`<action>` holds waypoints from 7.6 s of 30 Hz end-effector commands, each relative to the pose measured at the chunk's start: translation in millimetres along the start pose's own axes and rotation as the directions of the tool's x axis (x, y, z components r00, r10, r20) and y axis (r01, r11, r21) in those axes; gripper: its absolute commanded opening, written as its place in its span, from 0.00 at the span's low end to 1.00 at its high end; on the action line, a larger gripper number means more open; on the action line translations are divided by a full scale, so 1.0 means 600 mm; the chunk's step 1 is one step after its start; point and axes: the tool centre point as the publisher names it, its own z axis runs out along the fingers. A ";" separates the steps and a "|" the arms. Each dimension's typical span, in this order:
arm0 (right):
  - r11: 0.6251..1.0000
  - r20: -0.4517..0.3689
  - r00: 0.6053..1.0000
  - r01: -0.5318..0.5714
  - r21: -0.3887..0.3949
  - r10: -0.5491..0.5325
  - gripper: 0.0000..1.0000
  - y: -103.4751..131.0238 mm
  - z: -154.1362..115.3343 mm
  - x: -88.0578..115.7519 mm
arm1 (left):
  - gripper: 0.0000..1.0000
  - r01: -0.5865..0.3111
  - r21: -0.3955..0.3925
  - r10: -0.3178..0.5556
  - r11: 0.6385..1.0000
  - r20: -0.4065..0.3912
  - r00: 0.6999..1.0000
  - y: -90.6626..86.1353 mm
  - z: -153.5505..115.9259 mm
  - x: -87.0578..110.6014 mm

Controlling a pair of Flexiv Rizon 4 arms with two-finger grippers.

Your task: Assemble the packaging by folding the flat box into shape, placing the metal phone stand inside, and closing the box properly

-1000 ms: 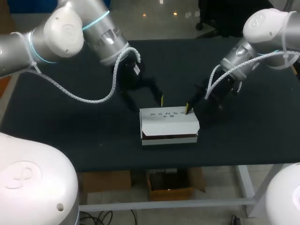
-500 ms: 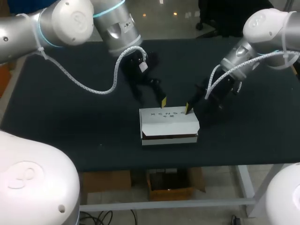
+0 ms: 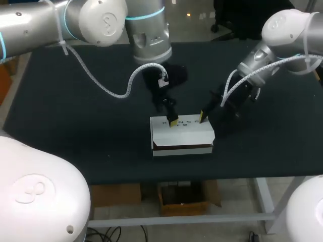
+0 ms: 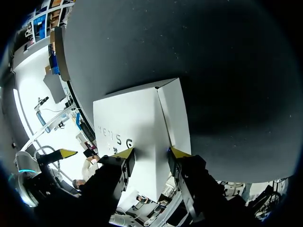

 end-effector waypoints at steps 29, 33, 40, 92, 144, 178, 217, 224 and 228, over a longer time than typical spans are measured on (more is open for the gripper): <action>1.000 0.000 1.000 0.001 0.006 -0.001 0.42 0.003 0.000 0.000 | 1.00 -0.249 -0.100 0.267 0.963 0.268 0.926 0.012 0.050 0.002; 1.000 0.000 1.000 0.001 0.006 -0.001 0.42 0.003 0.000 0.000 | 1.00 -0.253 -0.099 0.271 0.962 0.289 0.918 0.012 0.058 0.007; 1.000 0.000 1.000 0.001 0.006 -0.001 0.41 0.003 0.000 0.000 | 1.00 -0.242 -0.112 0.263 0.964 0.251 0.932 0.008 0.062 -0.005; 1.000 0.000 1.000 0.001 0.006 -0.001 0.39 0.003 0.000 0.000 | 0.78 -0.236 -0.088 0.252 0.968 0.355 0.900 0.013 0.108 -0.027; 1.000 0.000 1.000 0.001 0.006 -0.001 0.39 0.003 0.000 0.000 | 0.50 -0.294 -0.027 0.261 0.956 0.540 0.800 0.009 0.126 -0.045; 1.000 0.000 1.000 0.001 0.006 -0.001 0.40 0.003 0.000 0.000 | 0.41 -0.336 -0.012 0.268 0.942 0.628 0.730 0.004 0.141 -0.028; 1.000 0.000 1.000 0.001 0.006 -0.001 0.40 0.003 0.000 0.000 | 0.42 -0.330 -0.026 0.259 0.944 0.680 0.686 0.005 0.167 -0.024; 1.000 0.000 1.000 0.001 0.005 -0.001 0.40 0.003 -0.001 0.000 | 0.43 -0.332 -0.027 0.261 0.943 0.681 0.685 0.004 0.168 -0.024; 1.000 0.000 1.000 0.003 0.003 -0.003 0.40 0.000 -0.002 -0.001 | 0.44 -0.331 -0.024 0.258 0.943 0.680 0.687 0.005 0.170 -0.024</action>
